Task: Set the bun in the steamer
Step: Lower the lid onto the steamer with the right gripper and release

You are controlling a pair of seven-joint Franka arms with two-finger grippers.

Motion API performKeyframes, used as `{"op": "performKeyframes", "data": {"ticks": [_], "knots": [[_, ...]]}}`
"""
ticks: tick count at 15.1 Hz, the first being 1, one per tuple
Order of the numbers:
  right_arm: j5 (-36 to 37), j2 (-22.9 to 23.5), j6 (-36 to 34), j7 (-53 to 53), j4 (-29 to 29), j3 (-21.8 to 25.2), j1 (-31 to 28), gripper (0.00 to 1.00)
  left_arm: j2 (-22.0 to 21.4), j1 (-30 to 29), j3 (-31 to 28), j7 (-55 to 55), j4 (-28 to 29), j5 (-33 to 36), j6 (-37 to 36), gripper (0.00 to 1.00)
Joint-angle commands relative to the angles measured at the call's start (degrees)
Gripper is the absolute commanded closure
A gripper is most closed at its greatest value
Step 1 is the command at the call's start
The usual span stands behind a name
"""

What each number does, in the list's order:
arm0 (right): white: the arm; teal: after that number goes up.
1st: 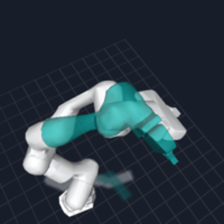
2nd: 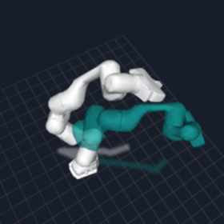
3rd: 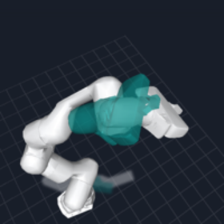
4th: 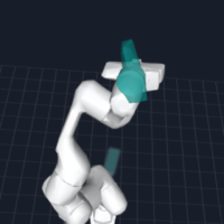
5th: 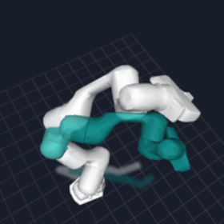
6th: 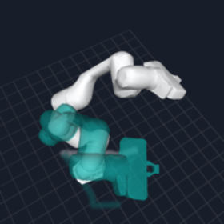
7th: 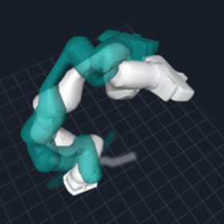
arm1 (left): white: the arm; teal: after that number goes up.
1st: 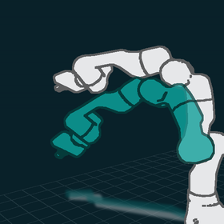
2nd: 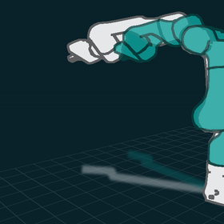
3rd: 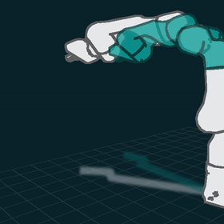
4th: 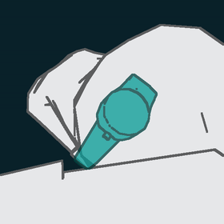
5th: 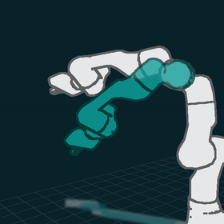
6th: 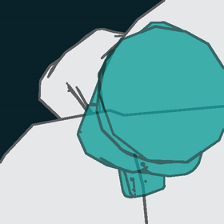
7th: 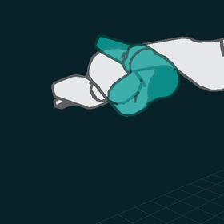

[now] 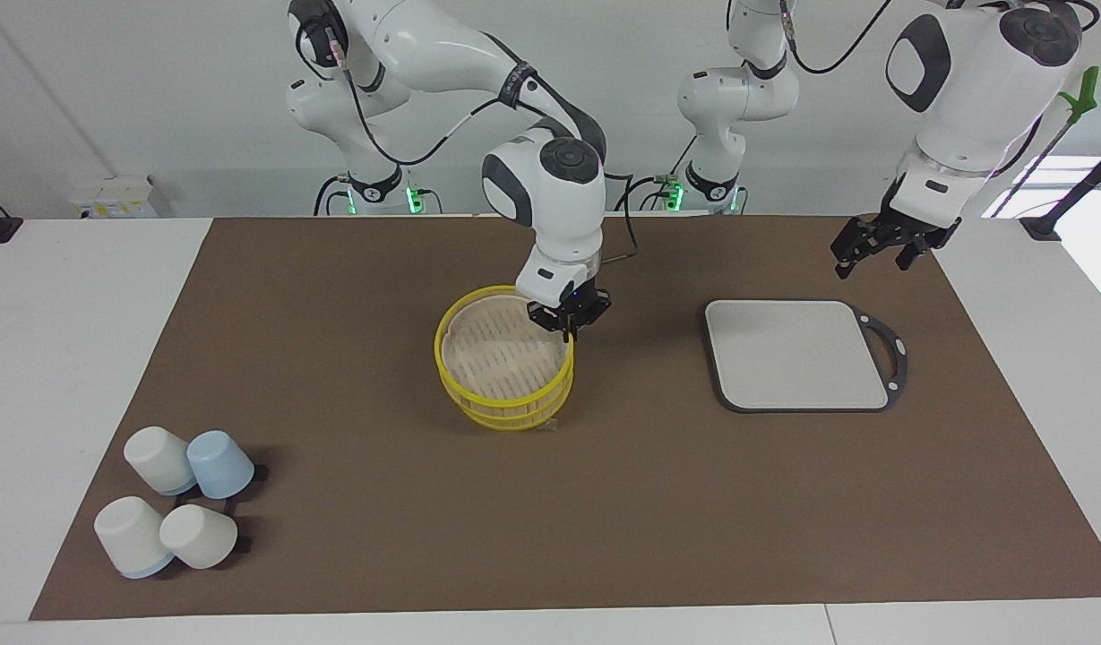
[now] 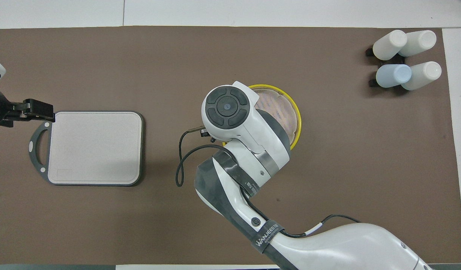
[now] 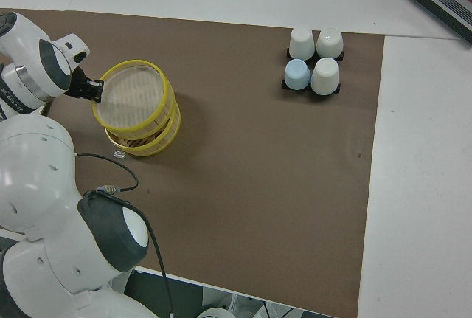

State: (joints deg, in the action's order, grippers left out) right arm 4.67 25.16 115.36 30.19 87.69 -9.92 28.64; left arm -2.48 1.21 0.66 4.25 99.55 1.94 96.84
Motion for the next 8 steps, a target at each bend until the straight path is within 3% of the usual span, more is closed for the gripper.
{"op": "performKeyframes", "data": {"ticks": [1,8], "knots": [[0.9,-2.6,3.1,1.8,4.0,-0.5,-0.3,0.92,-3.0,-0.2,0.0,-1.3,3.2,-1.7,0.3,0.0],[0.6,-3.3,4.2,2.5,6.1,-0.5,-0.2,0.92,-2.0,0.3,-0.1,-1.4,-0.1,-3.6,-0.1,0.0]]}}
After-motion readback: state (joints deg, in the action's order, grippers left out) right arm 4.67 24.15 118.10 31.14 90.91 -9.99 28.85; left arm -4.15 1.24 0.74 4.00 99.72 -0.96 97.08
